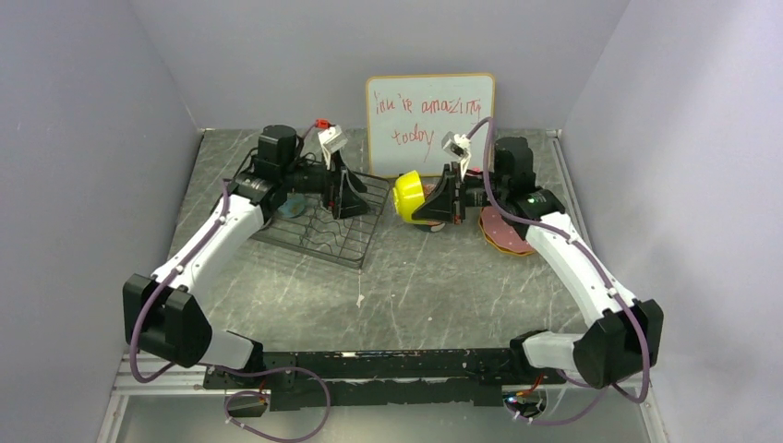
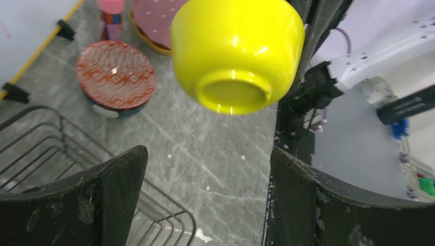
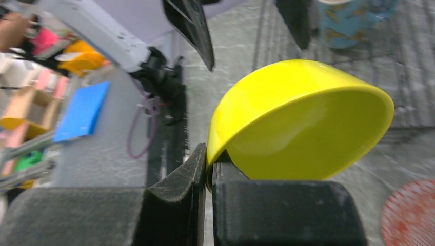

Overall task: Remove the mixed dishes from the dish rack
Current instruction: Pick up the bowl from the dish rack, then place the bowl at the center of the board.

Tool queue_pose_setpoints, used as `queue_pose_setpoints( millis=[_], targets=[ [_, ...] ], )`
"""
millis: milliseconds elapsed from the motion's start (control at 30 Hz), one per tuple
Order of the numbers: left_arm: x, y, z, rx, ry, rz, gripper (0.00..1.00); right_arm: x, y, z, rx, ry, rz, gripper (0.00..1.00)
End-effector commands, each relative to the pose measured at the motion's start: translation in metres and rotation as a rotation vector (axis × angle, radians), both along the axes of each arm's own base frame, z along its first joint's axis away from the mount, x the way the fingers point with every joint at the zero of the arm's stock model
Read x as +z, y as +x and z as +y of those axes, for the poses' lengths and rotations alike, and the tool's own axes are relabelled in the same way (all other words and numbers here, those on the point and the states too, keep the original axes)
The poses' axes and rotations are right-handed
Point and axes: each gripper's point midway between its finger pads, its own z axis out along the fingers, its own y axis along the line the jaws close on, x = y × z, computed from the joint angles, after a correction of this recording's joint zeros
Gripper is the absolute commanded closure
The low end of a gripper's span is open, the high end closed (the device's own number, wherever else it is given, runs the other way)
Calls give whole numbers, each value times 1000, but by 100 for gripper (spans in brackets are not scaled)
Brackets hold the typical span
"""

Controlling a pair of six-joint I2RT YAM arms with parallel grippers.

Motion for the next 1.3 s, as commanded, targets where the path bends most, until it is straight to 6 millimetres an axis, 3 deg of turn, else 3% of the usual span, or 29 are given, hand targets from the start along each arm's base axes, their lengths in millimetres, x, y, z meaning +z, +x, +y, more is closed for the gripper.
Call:
queue_pose_setpoints(
  millis=[0,200,433,633,800,1267],
  targets=[
    [15,12,21,143,120,-133,6,-12,18,-26,-170,-208,-243,100],
    [18,41,50,376,227,-195,6,-49,50,-61,-358,-519,-324,100],
    [25,68,93,626,290,-202,6,-77,87,-81,-477,-831,-396,100],
    [26,80,131,813,338,-202,6,-96,112,-77,-488,-1000,-429,100],
    [37,81,149,902,325,-188,6,-122,129,-71,-467,-1132,-416,100],
    [42,78,166,959,331,-210,5,-170,151,-49,-373,-1269,-344,100]
  ],
)
